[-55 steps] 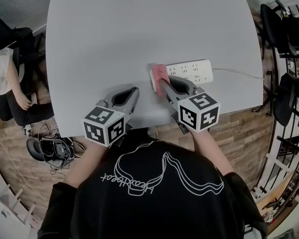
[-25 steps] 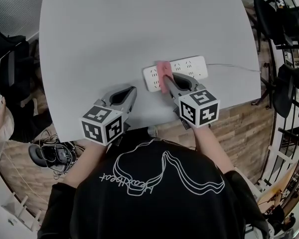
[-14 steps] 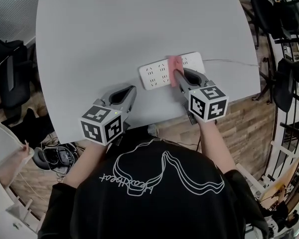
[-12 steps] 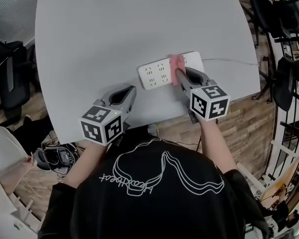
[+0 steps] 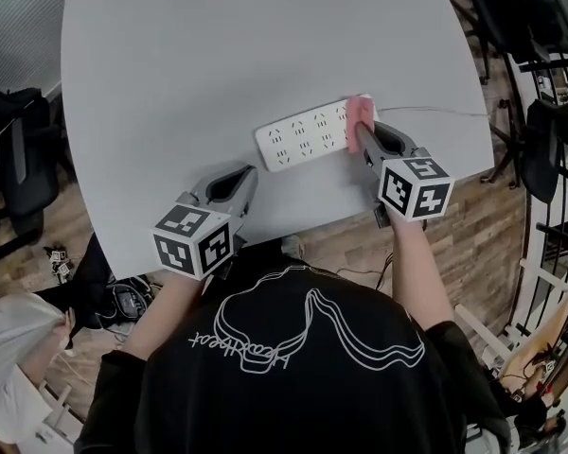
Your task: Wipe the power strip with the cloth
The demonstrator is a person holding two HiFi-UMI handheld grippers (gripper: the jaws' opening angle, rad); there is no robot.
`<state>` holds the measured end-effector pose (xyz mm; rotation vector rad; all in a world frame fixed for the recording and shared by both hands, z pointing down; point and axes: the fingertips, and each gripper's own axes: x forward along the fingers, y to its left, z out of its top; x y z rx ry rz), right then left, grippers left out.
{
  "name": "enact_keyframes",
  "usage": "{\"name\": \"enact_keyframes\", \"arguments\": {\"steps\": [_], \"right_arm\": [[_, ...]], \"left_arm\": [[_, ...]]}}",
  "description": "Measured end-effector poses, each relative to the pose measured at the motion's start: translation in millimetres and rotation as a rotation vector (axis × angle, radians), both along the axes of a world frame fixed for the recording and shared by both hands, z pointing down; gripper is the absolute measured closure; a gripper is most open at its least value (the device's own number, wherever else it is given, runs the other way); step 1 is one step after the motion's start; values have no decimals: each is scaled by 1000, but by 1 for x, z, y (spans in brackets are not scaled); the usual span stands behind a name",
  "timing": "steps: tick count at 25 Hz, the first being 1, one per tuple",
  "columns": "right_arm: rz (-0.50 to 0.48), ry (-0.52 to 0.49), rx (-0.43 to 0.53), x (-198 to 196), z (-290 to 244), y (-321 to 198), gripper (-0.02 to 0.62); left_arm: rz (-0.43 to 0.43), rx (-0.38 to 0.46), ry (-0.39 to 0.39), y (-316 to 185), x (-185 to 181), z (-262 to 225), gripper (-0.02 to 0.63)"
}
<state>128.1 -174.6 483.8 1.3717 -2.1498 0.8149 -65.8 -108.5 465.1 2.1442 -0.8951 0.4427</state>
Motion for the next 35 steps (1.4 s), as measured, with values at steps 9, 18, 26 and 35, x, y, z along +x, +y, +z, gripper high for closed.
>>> {"name": "enact_keyframes", "arguments": {"steps": [9, 18, 26, 35], "right_arm": [[70, 16, 20, 33, -2, -3, 549], [154, -10, 57, 56, -11, 7, 551], [29, -220, 211, 34, -71, 51, 554], [-187, -298, 357, 13, -139, 139, 555]], "left_arm": [[7, -4, -6, 6, 5, 1, 591], [11, 3, 1, 19, 17, -6, 591], [0, 49, 43, 37, 38, -37, 591], [49, 230, 80, 97, 81, -113, 591]]}}
